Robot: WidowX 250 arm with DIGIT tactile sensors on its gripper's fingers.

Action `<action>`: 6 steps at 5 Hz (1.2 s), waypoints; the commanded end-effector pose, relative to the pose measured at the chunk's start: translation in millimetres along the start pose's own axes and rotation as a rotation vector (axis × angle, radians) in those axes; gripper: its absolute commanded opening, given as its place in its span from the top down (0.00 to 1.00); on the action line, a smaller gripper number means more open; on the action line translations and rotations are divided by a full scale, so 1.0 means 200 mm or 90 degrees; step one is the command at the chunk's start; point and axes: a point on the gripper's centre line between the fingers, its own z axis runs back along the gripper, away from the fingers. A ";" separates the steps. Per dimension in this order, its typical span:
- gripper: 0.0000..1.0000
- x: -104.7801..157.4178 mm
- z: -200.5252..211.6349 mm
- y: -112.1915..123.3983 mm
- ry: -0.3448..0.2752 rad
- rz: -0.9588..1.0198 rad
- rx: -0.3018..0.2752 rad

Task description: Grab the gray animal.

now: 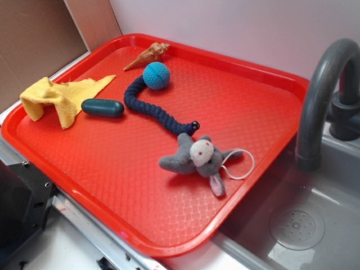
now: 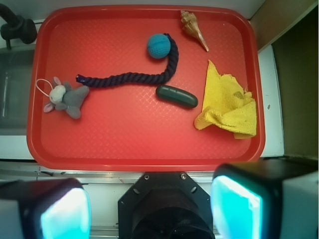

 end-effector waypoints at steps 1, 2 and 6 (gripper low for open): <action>0.00 0.00 0.00 0.00 0.000 0.000 0.000; 0.00 0.03 -0.02 -0.07 -0.025 -0.125 0.056; 0.00 0.37 -0.44 -0.39 -0.129 -0.634 -0.041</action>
